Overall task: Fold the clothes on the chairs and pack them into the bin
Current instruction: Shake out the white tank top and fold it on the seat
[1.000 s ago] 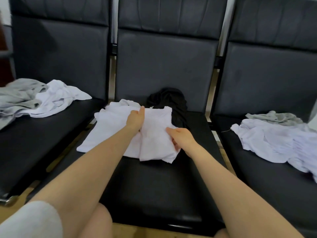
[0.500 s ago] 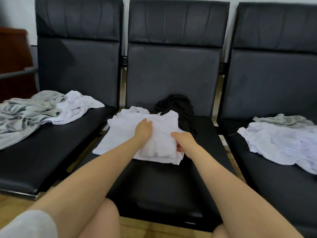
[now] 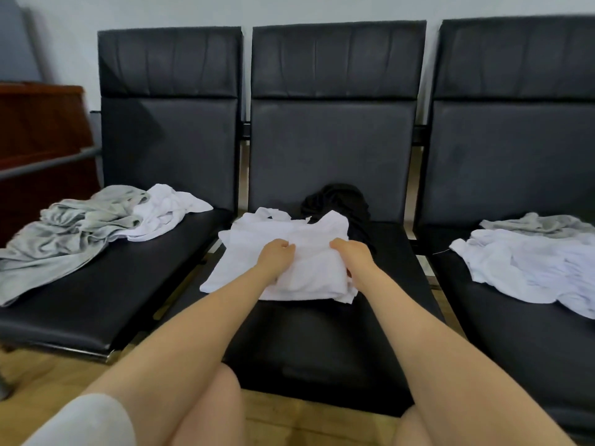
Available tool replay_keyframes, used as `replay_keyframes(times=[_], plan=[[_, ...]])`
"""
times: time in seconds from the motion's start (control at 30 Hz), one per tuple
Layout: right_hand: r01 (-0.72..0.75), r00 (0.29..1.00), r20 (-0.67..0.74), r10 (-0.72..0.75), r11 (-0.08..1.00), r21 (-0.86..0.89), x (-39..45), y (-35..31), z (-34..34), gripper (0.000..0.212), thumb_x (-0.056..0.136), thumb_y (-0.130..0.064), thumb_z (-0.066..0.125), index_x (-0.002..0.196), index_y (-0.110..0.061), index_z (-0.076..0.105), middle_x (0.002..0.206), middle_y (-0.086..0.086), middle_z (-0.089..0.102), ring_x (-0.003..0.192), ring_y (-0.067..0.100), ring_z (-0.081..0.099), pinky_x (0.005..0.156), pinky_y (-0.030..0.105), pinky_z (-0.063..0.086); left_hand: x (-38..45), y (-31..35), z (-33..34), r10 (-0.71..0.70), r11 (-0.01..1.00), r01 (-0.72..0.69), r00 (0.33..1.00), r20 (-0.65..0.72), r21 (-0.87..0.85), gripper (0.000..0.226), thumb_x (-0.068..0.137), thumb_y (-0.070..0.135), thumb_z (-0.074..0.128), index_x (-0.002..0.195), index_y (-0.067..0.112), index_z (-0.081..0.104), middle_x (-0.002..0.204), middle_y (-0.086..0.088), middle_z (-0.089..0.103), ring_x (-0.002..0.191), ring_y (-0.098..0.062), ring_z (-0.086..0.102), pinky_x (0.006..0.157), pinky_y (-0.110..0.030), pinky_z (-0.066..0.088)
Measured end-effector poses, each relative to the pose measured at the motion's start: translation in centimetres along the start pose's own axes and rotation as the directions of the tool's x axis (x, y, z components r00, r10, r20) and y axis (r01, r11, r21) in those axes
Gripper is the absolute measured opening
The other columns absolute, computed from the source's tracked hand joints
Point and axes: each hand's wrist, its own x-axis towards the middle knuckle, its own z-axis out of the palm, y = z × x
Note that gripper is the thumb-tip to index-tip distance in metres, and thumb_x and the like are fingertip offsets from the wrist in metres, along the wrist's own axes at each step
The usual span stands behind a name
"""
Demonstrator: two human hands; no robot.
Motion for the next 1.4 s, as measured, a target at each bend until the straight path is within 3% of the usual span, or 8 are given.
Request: replay_keyframes(times=[0.37,0.53,0.7,0.8,0.93,1.13,1.3,1.4], plan=[[0.055,0.996,-0.082,-0.045,0.992,0.117,-2.4,-2.5,-3.9,0.008,0.087,-0.027,0.058,0.082,-0.022,0.056,0.090,0.002,0.060,0.087,0.020,0.057,0.081,0.036,0.048,-1.6,1.2,-0.3,-0.134,0.926,0.177,0.980,0.149,-0.332,0.023,0.098,0.026,0.042,0.114,0.012,0.053,0.086,-0.001,0.059,0.063,-0.015,0.053,0.052,-0.024,0.042],[0.227,0.970,0.107,-0.218,0.971,-0.080,-2.6,-4.1,0.6,0.018,0.086,-0.029,0.056,0.093,-0.016,0.066,0.091,0.004,0.065,0.084,0.017,0.060,0.069,0.029,0.043,-1.3,-1.1,-3.7,-0.277,0.830,0.307,0.952,0.133,-0.465,0.032,0.101,0.029,0.037,0.118,0.009,0.056,0.084,-0.003,0.059,0.064,-0.018,0.053,0.057,-0.027,0.045],[0.139,0.859,0.510,-0.045,0.979,-0.147,-2.8,-3.4,5.0,0.031,0.091,-0.048,0.056,0.096,-0.021,0.071,0.074,-0.002,0.066,0.063,0.012,0.062,0.060,0.023,0.049,-1.1,-4.1,-5.7,-0.280,0.734,0.365,0.931,0.234,-0.573,0.045,0.101,0.047,0.031,0.112,0.011,0.056,0.096,-0.007,0.063,0.083,-0.020,0.060,0.066,-0.029,0.049],[0.179,0.928,0.356,-0.109,0.969,-0.172,-1.3,-2.7,5.0,0.029,0.094,-0.037,0.054,0.089,-0.016,0.073,0.065,0.000,0.062,0.055,0.012,0.058,0.057,0.024,0.044,-0.8,-5.0,-5.6,-0.228,0.734,0.334,0.941,0.250,-0.591,0.037,0.098,0.041,0.045,0.124,0.016,0.054,0.117,-0.005,0.062,0.105,-0.022,0.060,0.071,-0.029,0.051],[0.097,0.995,0.017,-0.096,0.956,-0.278,0.8,-0.6,3.2,0.031,0.092,-0.031,0.054,0.081,-0.005,0.066,0.058,0.002,0.053,0.052,0.016,0.049,0.060,0.031,0.045,-0.1,-5.5,-4.7,-0.262,0.820,0.293,0.956,0.133,-0.492,0.037,0.092,0.027,0.059,0.123,0.008,0.056,0.118,-0.005,0.063,0.107,-0.024,0.060,0.090,-0.036,0.051],[0.021,0.991,0.128,0.033,0.916,-0.400,0.4,1.2,4.1,0.052,0.075,-0.059,0.067,0.082,-0.008,0.066,0.064,0.002,0.061,0.057,0.015,0.058,0.050,0.023,0.049,-0.1,-6.6,-4.7,-0.058,0.990,0.067,0.996,-0.074,0.127,0.032,0.089,0.033,0.055,0.064,0.017,0.040,0.069,0.003,0.046,0.065,-0.012,0.044,0.054,-0.026,0.031],[0.188,0.969,0.243,-0.038,0.752,-0.632,-0.2,0.9,6.4,0.054,0.077,-0.049,0.070,0.113,-0.009,0.060,0.107,0.005,0.066,0.096,0.023,0.064,0.077,0.032,0.052,-0.3,-7.0,-5.3,-0.035,0.987,0.046,0.997,-0.075,0.151,0.038,0.089,0.030,0.057,0.062,0.016,0.035,0.065,0.003,0.041,0.059,-0.010,0.038,0.053,-0.025,0.027],[0.265,0.951,0.275,-0.139,0.824,-0.501,-0.8,0.4,7.0,0.047,0.085,-0.032,0.064,0.124,-0.008,0.057,0.120,0.008,0.061,0.109,0.025,0.059,0.095,0.040,0.049,-0.6,-7.0,-5.7,-0.047,0.994,0.053,0.997,-0.065,0.092,0.039,0.091,0.030,0.056,0.063,0.015,0.033,0.066,0.002,0.039,0.060,-0.011,0.036,0.055,-0.026,0.028]])
